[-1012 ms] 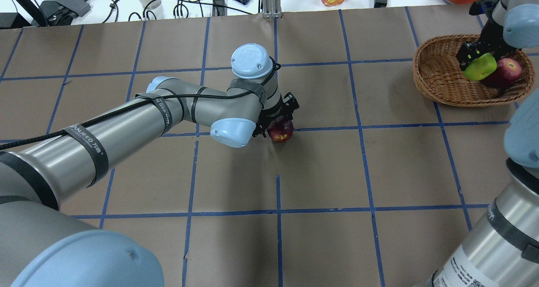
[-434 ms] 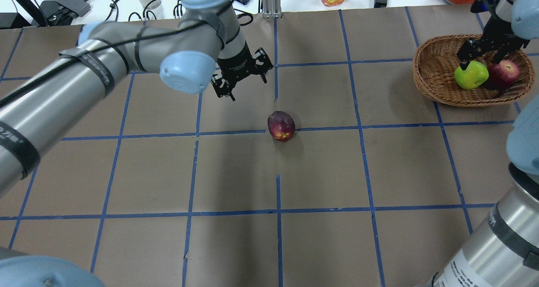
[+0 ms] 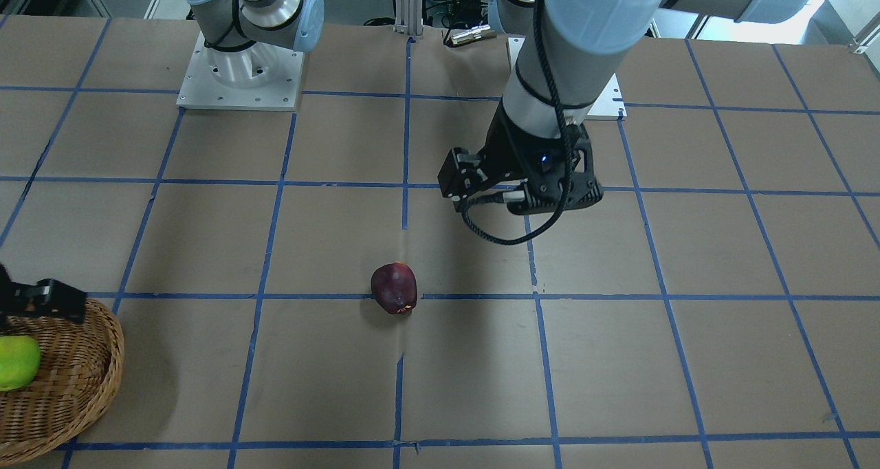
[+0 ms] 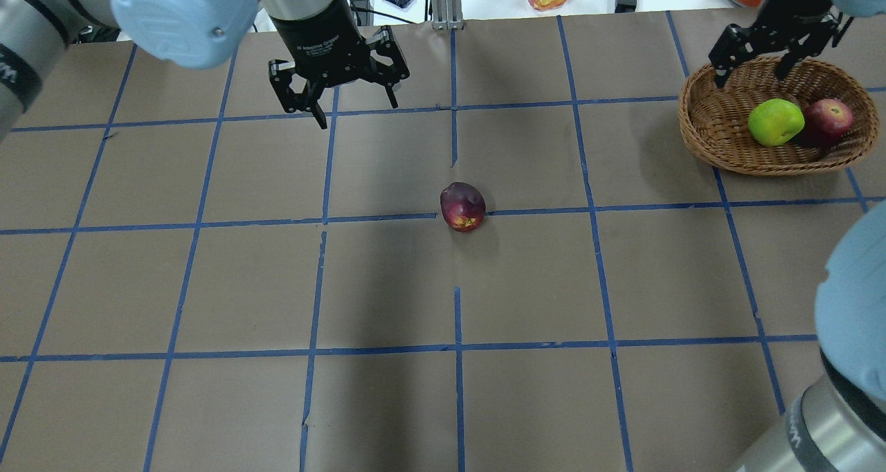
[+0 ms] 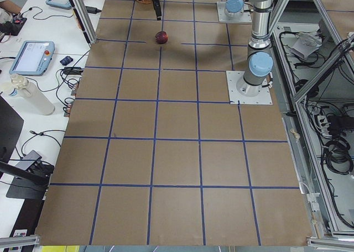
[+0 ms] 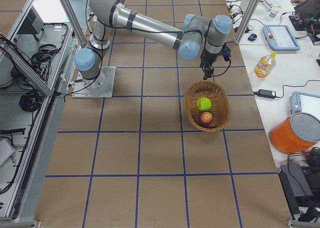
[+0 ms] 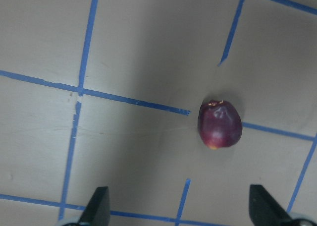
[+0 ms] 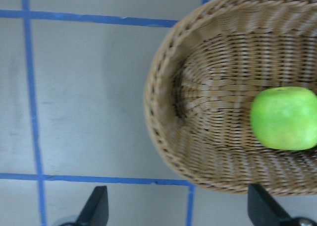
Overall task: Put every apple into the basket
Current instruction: 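Move the right gripper over the dark red apple and lower it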
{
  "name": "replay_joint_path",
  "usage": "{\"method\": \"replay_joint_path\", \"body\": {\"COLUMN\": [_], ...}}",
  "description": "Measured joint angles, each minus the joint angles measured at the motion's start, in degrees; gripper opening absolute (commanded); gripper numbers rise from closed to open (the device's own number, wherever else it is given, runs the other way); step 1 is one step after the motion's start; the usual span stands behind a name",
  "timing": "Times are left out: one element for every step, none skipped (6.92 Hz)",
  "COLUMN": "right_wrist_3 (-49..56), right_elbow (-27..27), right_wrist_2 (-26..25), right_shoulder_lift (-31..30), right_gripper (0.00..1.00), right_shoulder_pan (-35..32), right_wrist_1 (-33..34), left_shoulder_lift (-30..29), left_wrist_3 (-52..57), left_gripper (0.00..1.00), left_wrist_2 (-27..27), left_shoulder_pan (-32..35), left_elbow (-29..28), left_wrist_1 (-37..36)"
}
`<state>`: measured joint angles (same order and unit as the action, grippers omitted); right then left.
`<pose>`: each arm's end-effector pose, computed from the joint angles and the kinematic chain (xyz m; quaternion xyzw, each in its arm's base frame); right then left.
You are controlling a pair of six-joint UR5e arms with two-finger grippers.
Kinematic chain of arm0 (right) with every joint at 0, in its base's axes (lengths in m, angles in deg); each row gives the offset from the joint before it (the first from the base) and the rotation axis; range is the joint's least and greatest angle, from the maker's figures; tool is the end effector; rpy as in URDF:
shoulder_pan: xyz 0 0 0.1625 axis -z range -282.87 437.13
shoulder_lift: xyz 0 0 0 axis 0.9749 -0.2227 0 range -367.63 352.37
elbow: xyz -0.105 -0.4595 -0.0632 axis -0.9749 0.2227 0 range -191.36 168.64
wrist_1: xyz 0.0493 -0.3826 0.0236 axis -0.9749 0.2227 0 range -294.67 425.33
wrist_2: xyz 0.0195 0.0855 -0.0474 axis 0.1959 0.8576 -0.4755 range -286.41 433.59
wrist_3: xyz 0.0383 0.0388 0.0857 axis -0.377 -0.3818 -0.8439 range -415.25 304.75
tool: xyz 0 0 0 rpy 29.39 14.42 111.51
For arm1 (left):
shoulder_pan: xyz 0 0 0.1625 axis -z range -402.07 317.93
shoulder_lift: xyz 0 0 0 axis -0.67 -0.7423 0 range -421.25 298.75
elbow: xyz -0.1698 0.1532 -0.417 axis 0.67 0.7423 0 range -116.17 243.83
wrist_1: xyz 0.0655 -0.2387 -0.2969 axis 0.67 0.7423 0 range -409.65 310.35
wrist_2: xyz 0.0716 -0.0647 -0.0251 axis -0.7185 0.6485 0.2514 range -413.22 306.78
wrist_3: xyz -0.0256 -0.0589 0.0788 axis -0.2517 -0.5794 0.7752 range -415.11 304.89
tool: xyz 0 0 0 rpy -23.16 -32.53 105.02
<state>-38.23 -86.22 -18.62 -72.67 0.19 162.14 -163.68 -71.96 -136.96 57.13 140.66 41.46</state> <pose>-0.0215 -0.6648 0.4251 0.0350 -0.9989 -0.0304 0.0118 -0.2328 -0.5338 0.5300 0.0668 -0.9963 -0.0154 0.0525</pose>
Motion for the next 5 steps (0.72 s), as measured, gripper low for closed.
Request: {"method": "replay_joint_path", "body": {"right_wrist_3": [-4.5, -8.3, -11.9, -13.8, -14.6], "right_elbow": [-0.2, -0.5, -1.2, -2.6, -4.8], "right_wrist_2": [1.2, 2.8, 4.4, 5.2, 5.5], "right_shoulder_lift": [-0.8, -0.8, -0.5, -0.3, 0.1], "right_gripper": [1.00, 1.00, 1.00, 1.00, 1.00], "right_shoulder_pan": [-5.9, -11.8, -17.1, -21.7, -24.8], "right_wrist_1": [-1.7, -2.4, -2.5, -2.0, -0.2], "left_shoulder_lift": [1.6, 2.6, 3.6, 5.2, 7.2], "left_wrist_3": [8.4, 16.0, 20.3, 22.5, 23.6], "left_gripper": [1.00, 1.00, 1.00, 1.00, 1.00], "left_wrist_2": [-0.1, -0.7, -2.7, -5.2, -6.4], "left_shoulder_pan": [-2.0, -4.2, -5.6, -6.2, -6.6], "left_elbow": [-0.1, 0.1, 0.7, 2.1, 4.5], "left_wrist_1": [0.7, 1.2, 2.0, 3.2, 4.0]}}
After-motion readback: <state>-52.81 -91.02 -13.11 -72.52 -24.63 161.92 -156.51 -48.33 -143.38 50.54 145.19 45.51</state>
